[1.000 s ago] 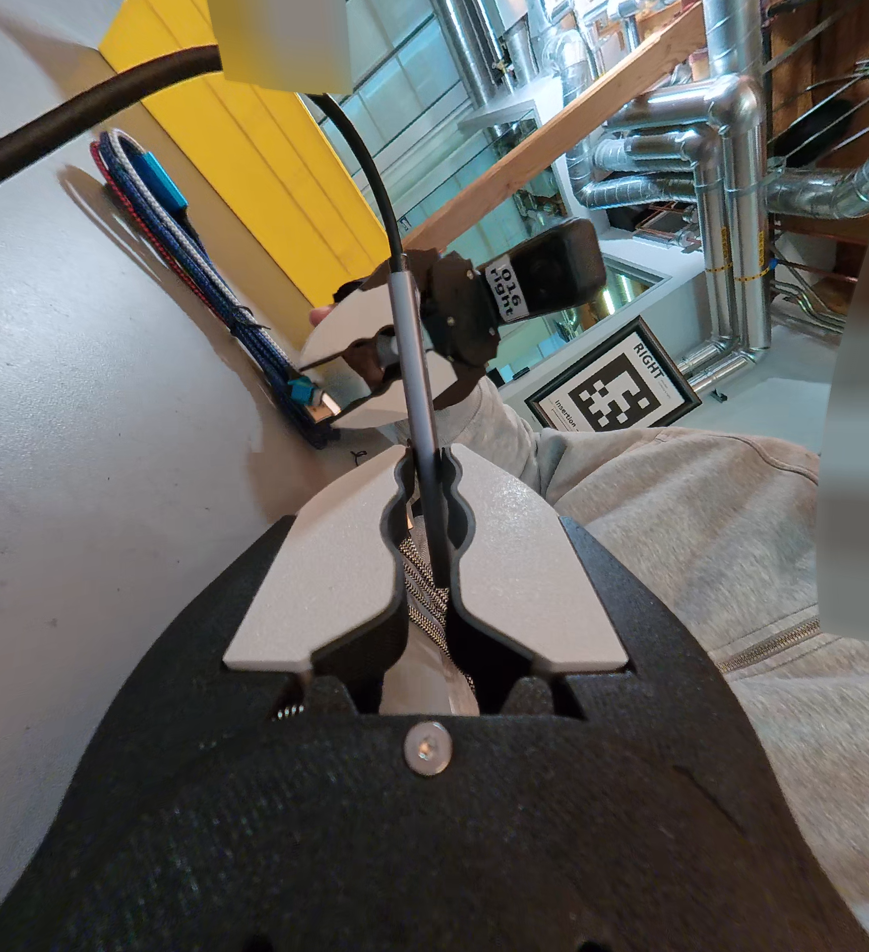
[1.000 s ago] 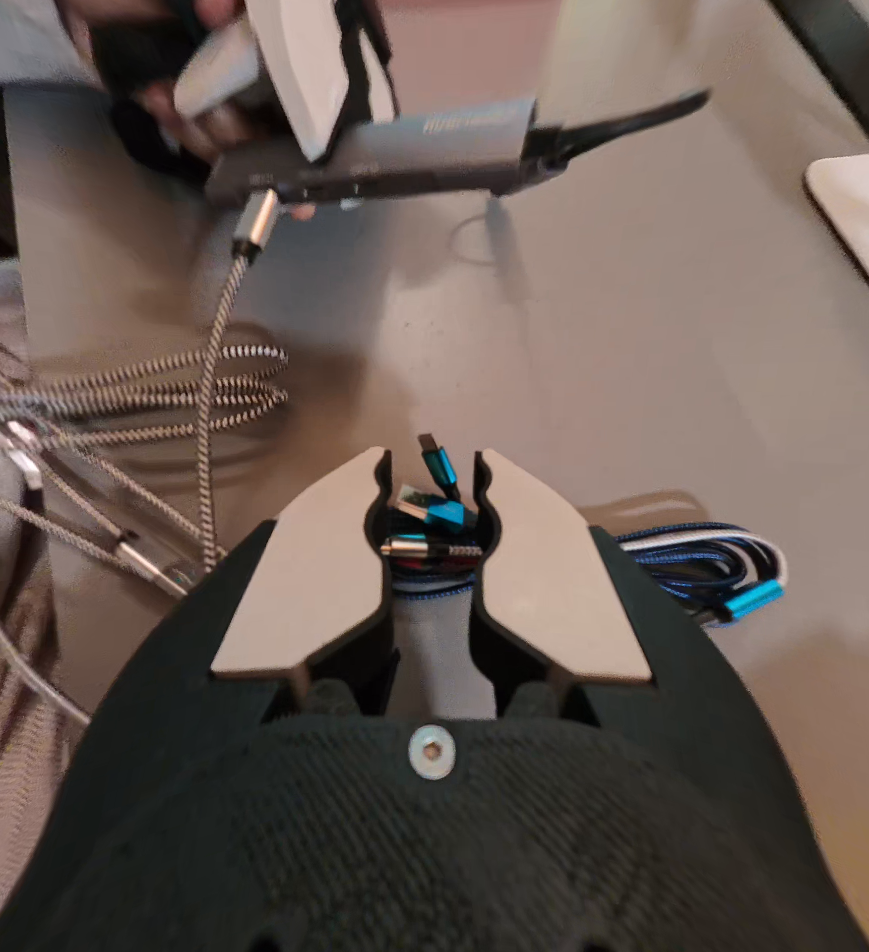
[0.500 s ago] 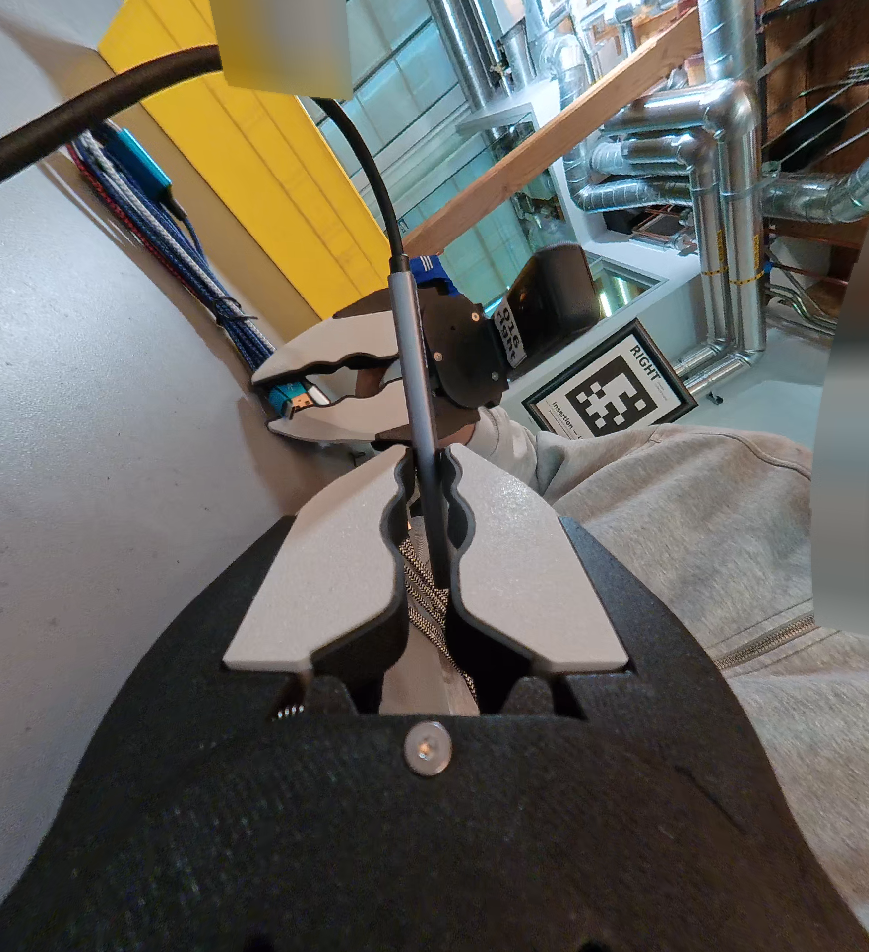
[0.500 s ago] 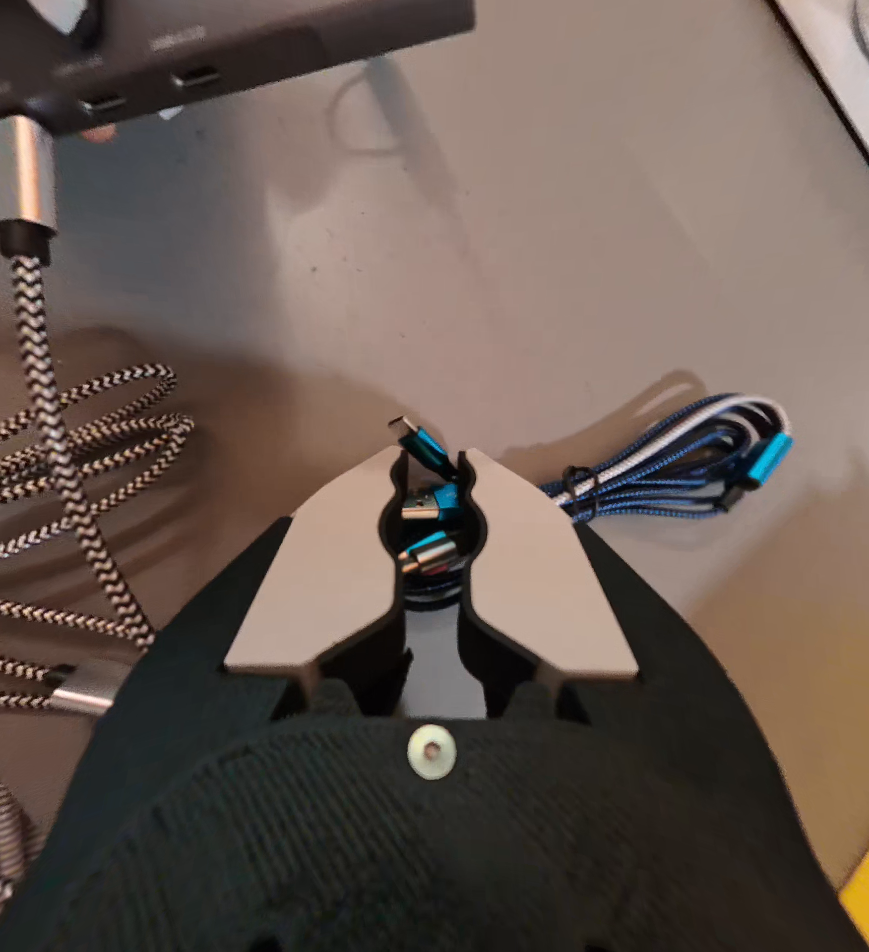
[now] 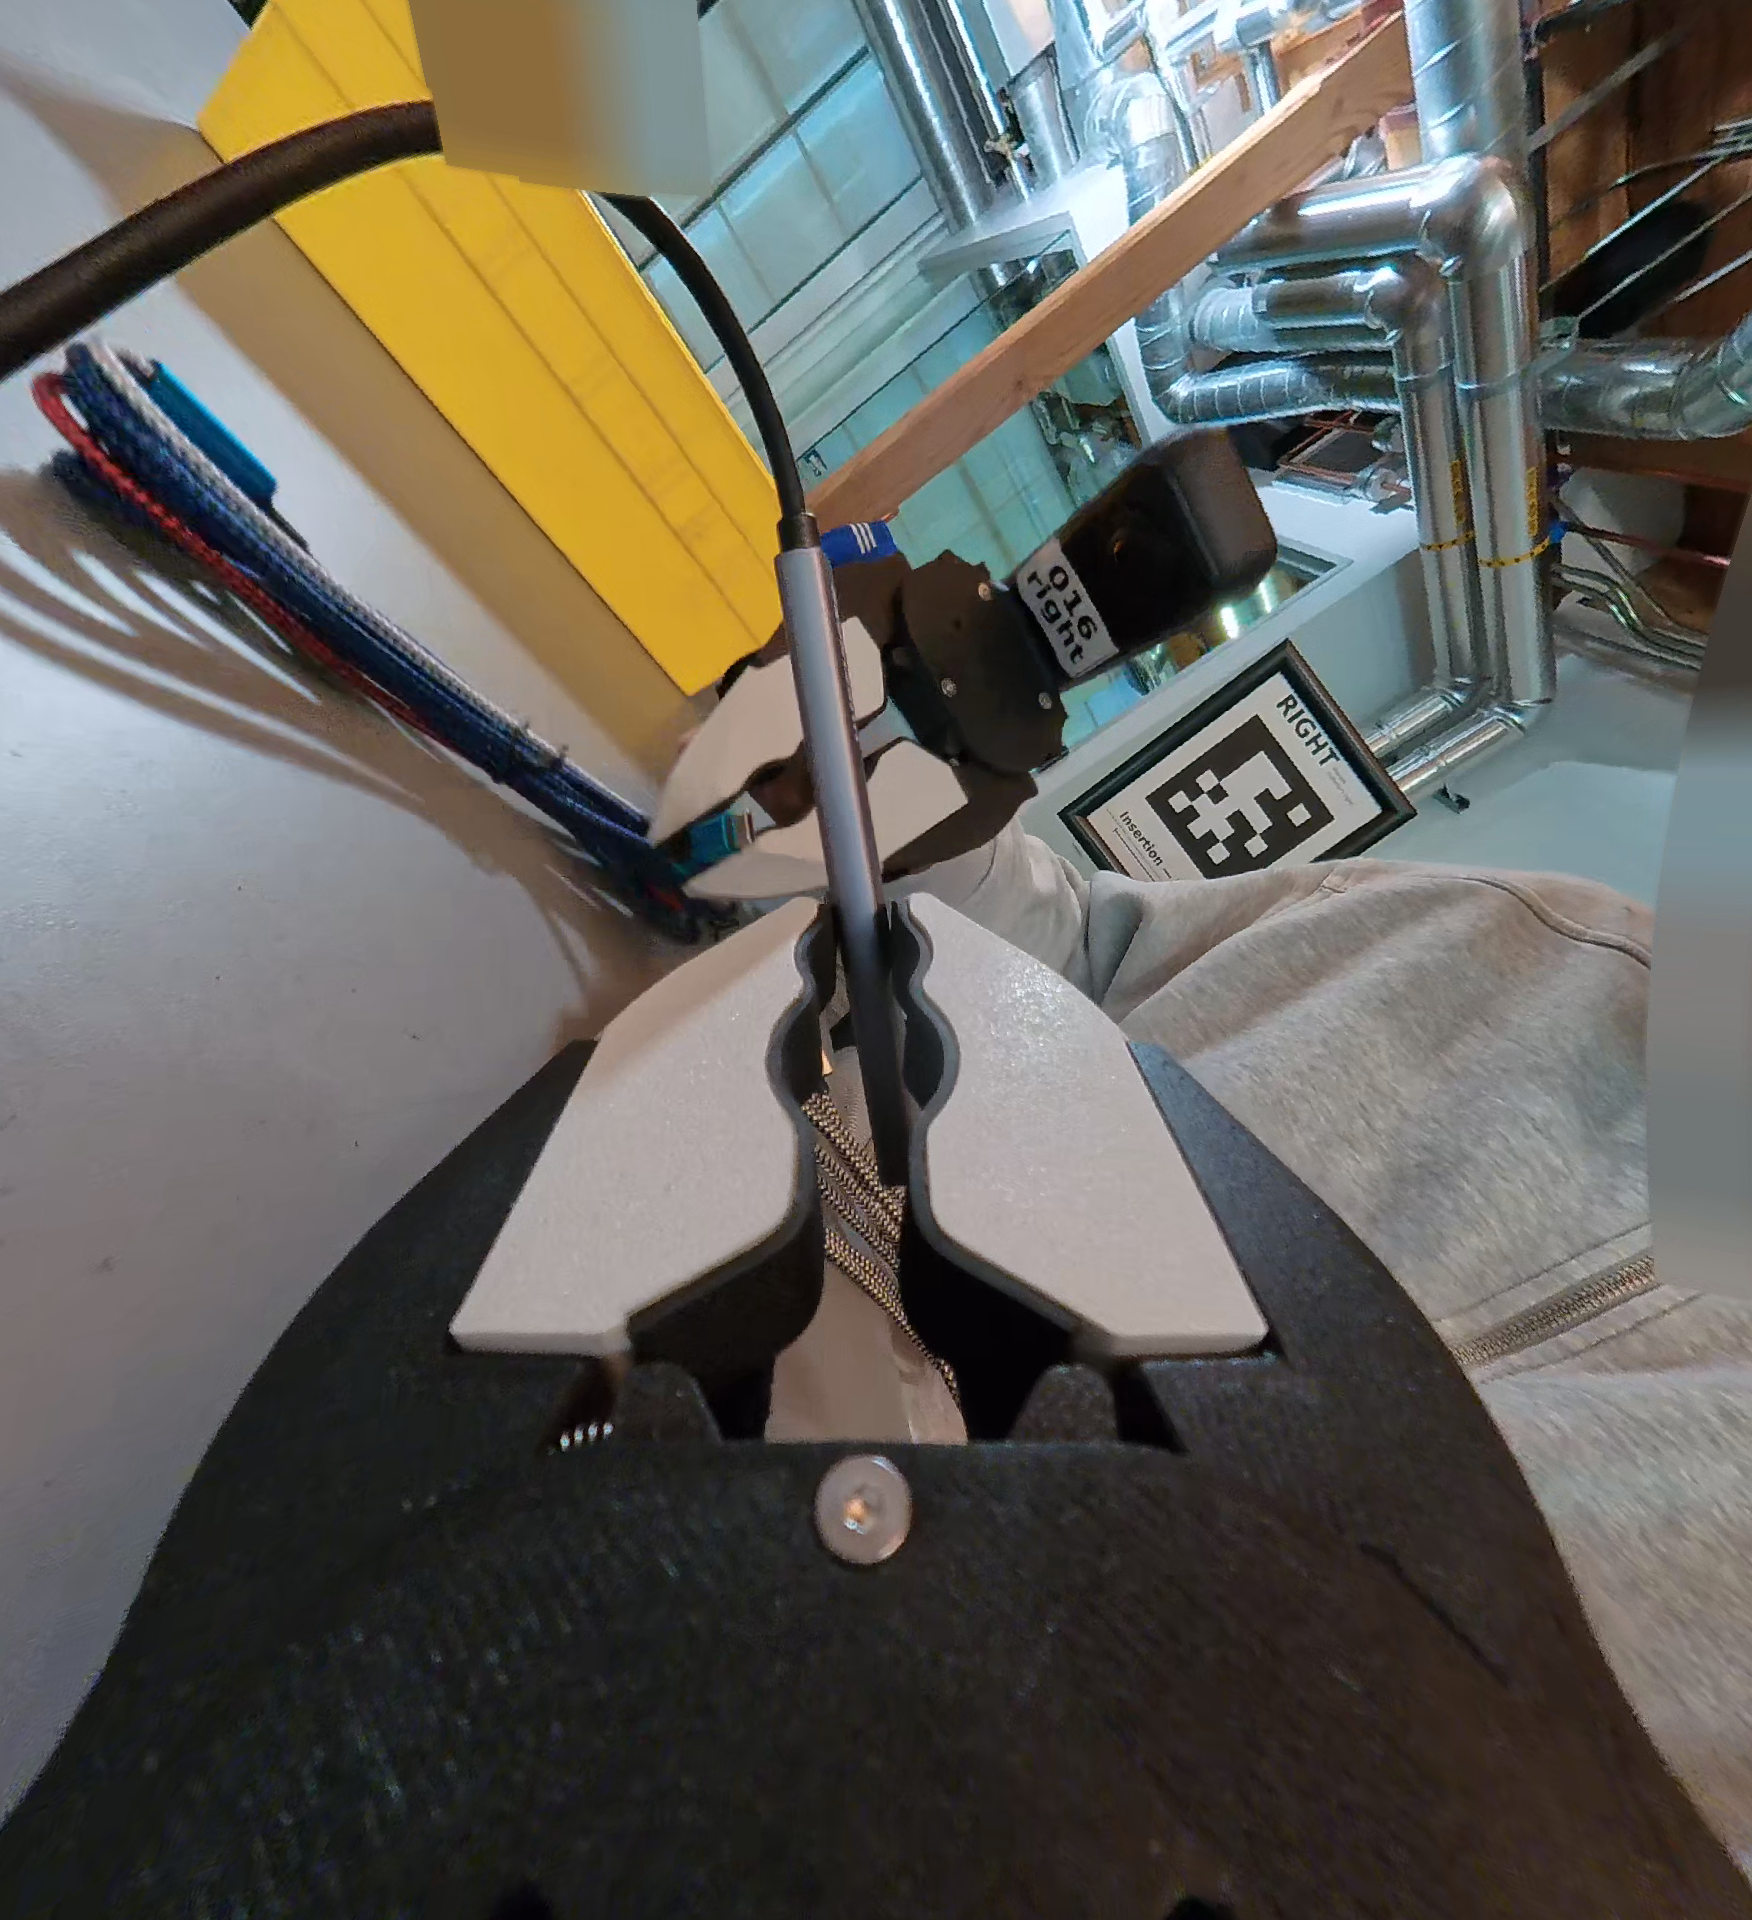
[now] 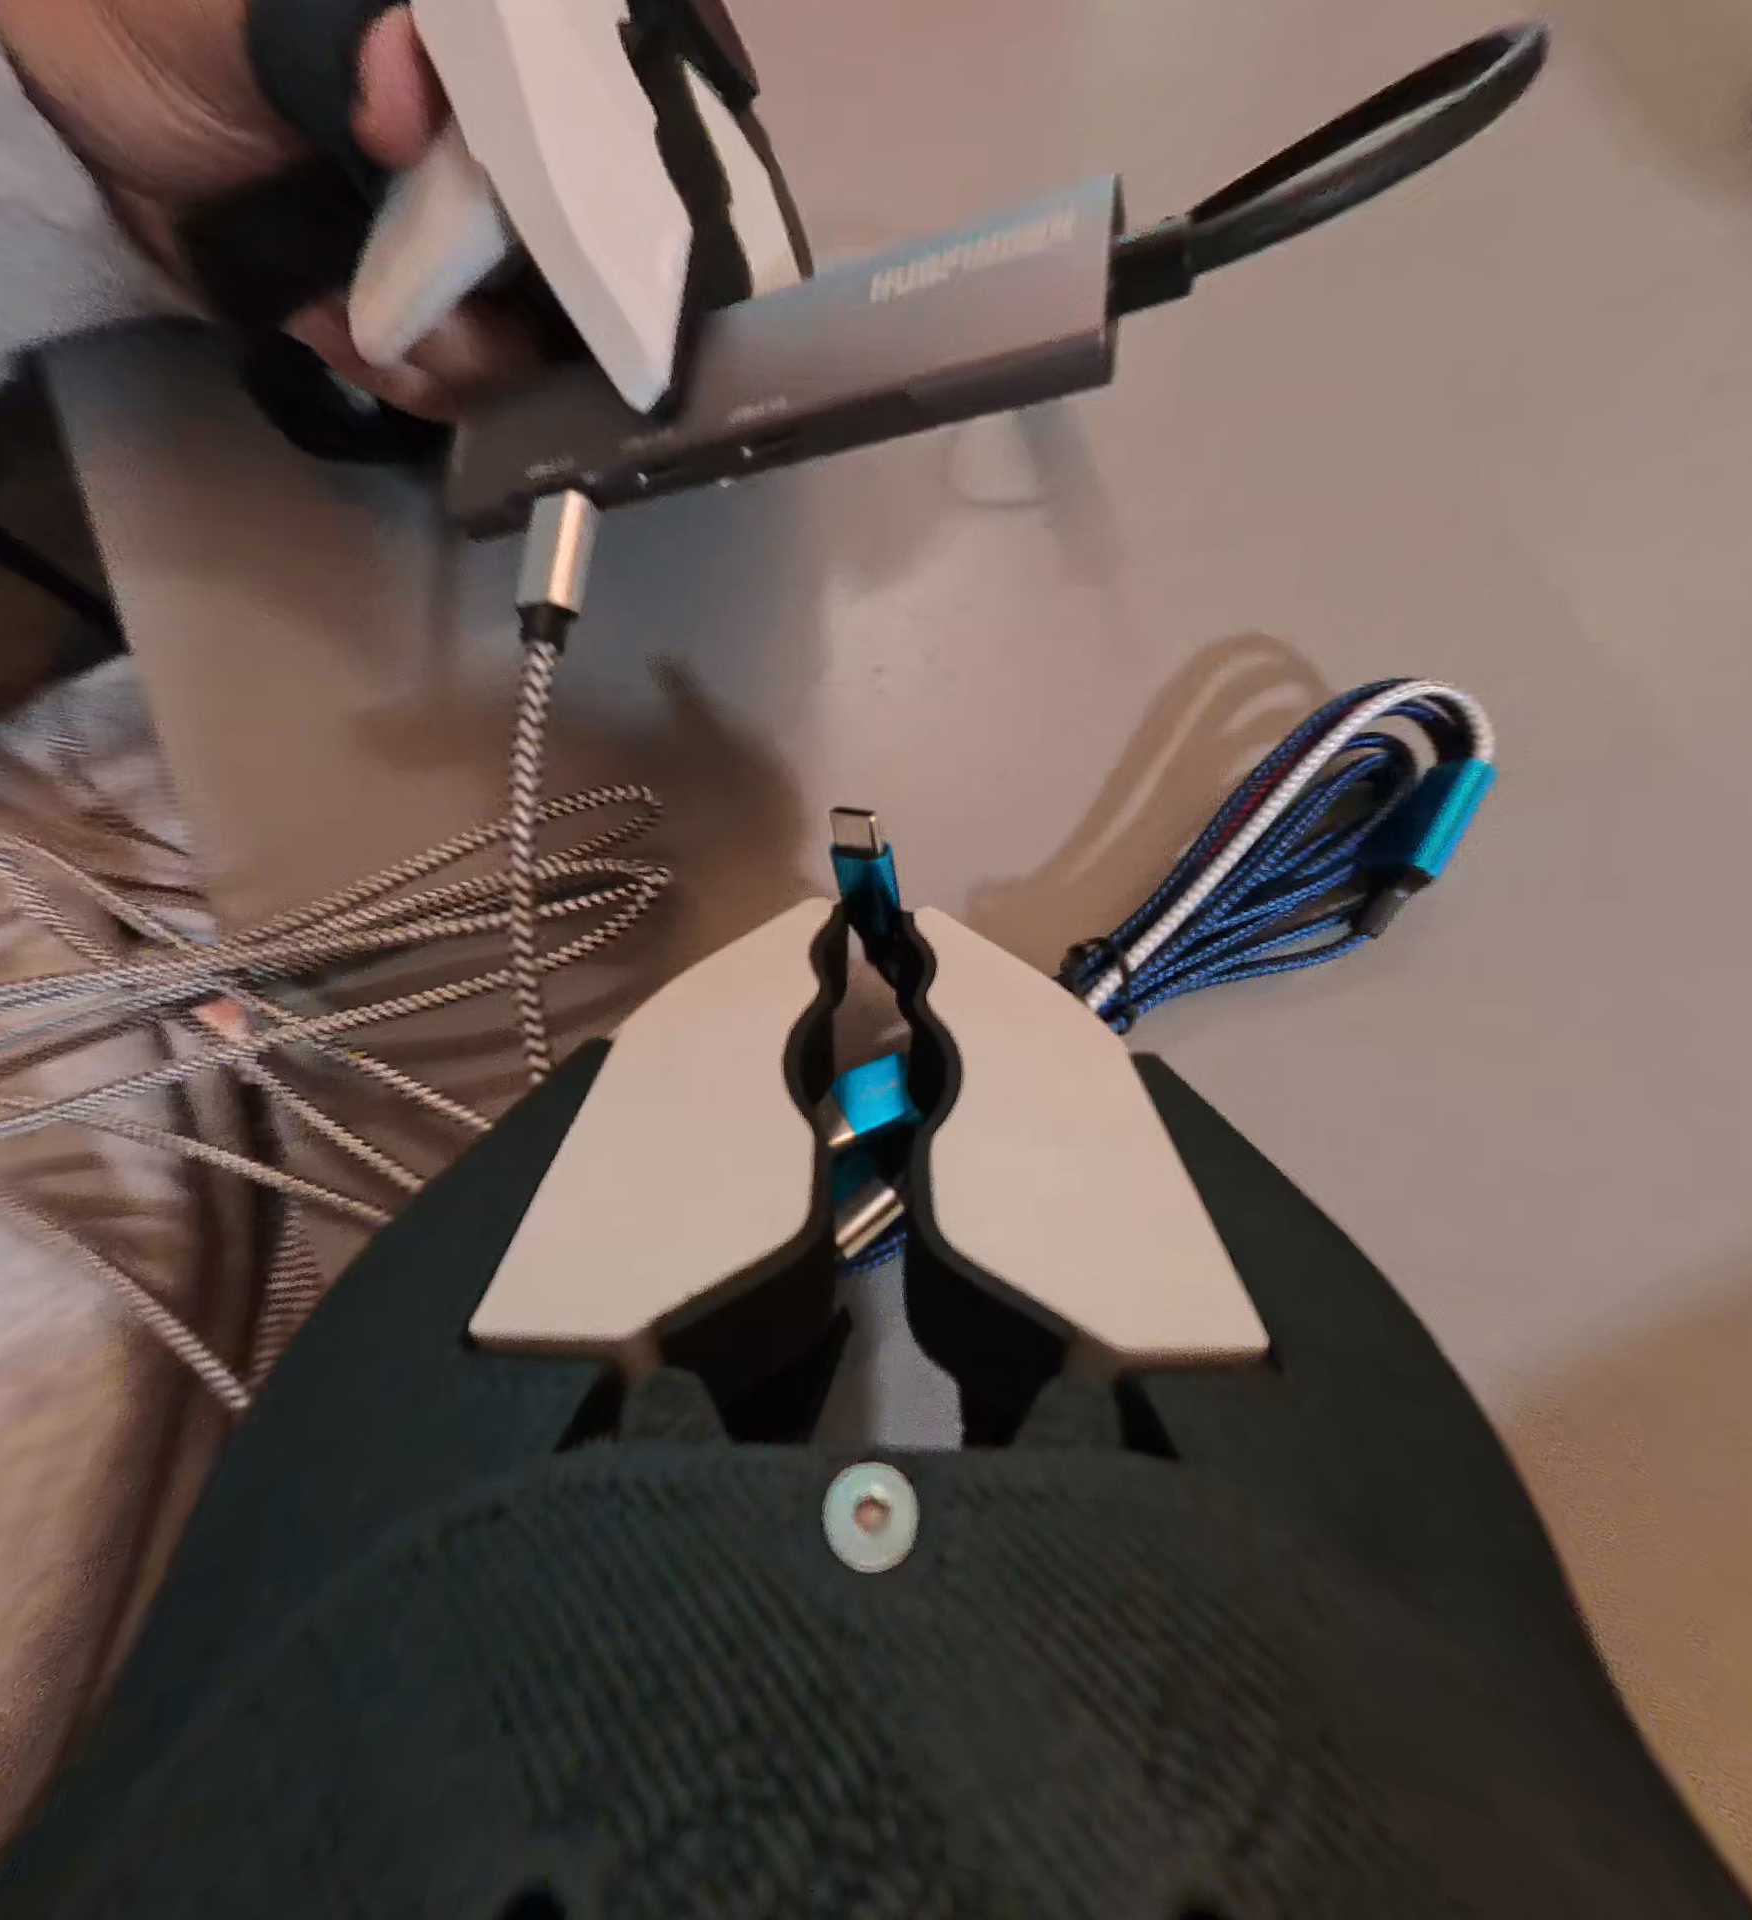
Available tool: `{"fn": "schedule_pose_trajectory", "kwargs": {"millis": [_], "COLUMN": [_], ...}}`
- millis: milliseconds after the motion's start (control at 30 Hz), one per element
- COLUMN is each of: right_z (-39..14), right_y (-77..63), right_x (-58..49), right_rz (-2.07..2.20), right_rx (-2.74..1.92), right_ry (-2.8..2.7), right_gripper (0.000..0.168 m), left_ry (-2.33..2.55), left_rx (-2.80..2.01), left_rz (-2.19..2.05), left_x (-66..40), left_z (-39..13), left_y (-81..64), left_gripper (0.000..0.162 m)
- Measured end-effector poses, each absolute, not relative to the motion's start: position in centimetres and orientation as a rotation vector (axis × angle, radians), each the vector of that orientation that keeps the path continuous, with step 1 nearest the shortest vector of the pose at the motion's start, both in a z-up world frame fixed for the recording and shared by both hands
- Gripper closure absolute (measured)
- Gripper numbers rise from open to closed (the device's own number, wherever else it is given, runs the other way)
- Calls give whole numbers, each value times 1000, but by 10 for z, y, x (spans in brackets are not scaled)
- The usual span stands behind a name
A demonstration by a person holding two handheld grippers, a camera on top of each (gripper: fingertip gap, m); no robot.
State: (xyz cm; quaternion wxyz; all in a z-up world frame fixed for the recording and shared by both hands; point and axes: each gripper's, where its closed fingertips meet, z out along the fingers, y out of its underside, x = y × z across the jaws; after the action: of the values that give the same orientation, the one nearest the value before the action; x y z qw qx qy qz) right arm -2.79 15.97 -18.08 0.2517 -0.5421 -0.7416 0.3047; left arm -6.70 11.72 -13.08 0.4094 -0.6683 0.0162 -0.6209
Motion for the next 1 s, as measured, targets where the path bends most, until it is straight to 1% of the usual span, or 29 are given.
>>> {"fn": "schedule_pose_trajectory", "kwargs": {"millis": [367, 1000], "right_z": [-189, -187], "right_y": [122, 126], "right_x": [-29, -30], "right_rz": [901, 768], "right_rx": [-1834, -1837], "right_ry": [-2251, -2211], "right_gripper": [159, 159], "left_ry": [147, 110], "left_rx": [-1862, -1954], "left_rz": [-1413, -1230], "left_x": [-44, -43], "left_z": [-148, -159], "left_y": [120, 129], "left_gripper": [154, 153]}}
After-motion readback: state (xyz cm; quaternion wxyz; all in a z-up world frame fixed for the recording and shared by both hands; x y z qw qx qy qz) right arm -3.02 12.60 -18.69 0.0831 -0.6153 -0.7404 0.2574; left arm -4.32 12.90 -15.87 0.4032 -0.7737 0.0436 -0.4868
